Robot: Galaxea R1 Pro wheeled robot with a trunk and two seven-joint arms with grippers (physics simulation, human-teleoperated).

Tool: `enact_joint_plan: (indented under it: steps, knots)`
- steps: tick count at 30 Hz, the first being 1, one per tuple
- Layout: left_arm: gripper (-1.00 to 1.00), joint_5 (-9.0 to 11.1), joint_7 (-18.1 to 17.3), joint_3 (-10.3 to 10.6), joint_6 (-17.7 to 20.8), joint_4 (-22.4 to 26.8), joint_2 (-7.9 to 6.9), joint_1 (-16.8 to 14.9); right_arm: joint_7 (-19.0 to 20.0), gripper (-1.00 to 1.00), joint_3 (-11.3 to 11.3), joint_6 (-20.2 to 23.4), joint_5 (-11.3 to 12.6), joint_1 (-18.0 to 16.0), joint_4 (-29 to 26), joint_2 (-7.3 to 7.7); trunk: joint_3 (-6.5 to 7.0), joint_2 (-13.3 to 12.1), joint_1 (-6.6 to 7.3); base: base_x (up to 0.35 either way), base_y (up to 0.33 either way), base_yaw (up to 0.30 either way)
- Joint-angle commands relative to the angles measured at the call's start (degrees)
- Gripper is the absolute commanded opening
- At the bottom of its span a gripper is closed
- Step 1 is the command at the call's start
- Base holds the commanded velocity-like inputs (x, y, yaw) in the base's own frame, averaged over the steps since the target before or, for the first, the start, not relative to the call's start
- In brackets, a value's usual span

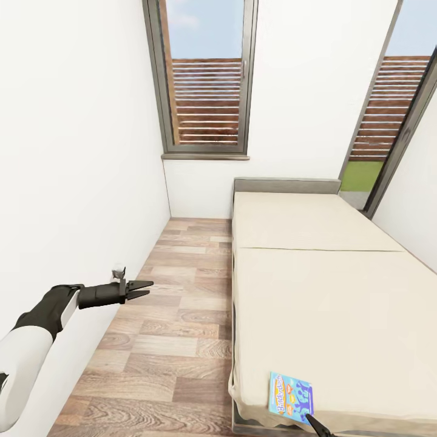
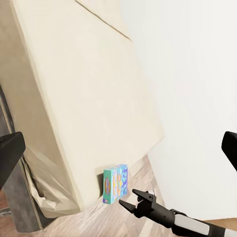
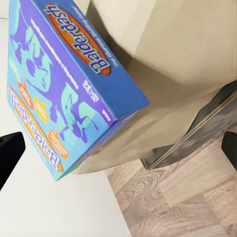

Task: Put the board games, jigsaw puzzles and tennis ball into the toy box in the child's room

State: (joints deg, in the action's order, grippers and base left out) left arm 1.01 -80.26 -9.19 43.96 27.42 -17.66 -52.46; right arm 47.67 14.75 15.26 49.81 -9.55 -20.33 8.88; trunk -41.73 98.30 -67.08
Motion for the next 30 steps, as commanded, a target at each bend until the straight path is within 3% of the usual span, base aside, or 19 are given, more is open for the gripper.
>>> enact_joint_plan:
  steps: [1, 17, 24, 30]
  knots:
    - [1.0, 0.0, -0.2, 0.0, 0.6, 0.0, 0.0, 0.0, 0.1, 1.0, 0.1, 0.5, 0.4, 0.0, 0.0, 0.0, -0.05, 0.0, 0.01, 0.0, 0.0, 0.0]
    - [1.0, 0.0, -0.2, 0.0, 0.6, 0.0, 0.0, 0.0, 0.1, 1.0, 0.3, -0.1, 0.8, 0.0, 0.1, -0.07, -0.05, 0.0, 0.01, 0.0, 0.0, 0.0]
    - [1.0, 0.0, -0.2, 0.0, 0.6, 0.0, 0.0, 0.0, 0.1, 1.0, 0.3, -6.9, 0.6, 0.0, 0.3, 0.17, -0.05, 0.0, 0.01, 0.0, 0.0, 0.0]
    - [1.0, 0.0, -0.2, 0.0, 0.6, 0.0, -0.04, 0.0, 0.1, 1.0, 0.3, -7.5, 0.7, 0.1, 0.5, 0.52, -0.05, 0.0, 0.01, 0.0, 0.0, 0.0]
